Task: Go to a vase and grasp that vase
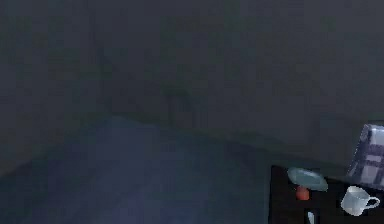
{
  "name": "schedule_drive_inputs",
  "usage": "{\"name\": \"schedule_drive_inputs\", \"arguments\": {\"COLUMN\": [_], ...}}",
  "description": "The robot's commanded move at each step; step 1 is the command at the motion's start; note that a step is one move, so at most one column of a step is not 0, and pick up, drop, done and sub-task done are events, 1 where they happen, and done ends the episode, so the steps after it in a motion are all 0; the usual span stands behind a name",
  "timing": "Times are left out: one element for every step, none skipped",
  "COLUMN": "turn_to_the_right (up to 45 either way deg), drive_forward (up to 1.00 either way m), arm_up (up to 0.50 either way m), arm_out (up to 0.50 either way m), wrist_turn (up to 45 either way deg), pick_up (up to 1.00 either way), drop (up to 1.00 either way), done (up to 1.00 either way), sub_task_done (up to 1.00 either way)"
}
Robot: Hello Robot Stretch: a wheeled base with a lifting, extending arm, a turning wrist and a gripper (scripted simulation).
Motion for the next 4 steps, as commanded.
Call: {"name": "schedule_drive_inputs", "arguments": {"turn_to_the_right": [-24.0, 45.0, 45.0, 18.0], "drive_forward": [0.0, 0.0, 0.0, 0.0], "arm_up": [0.0, 0.0, 0.0, 0.0], "arm_out": [0.0, 0.0, 0.0, 0.0], "wrist_turn": [0.0, 0.0, 0.0, 0.0], "pick_up": [0.0, 0.0, 0.0, 0.0], "drop": [0.0, 0.0, 0.0, 0.0], "done": [0.0, 0.0, 0.0, 0.0], "sub_task_done": [0.0, 0.0, 0.0, 0.0]}}
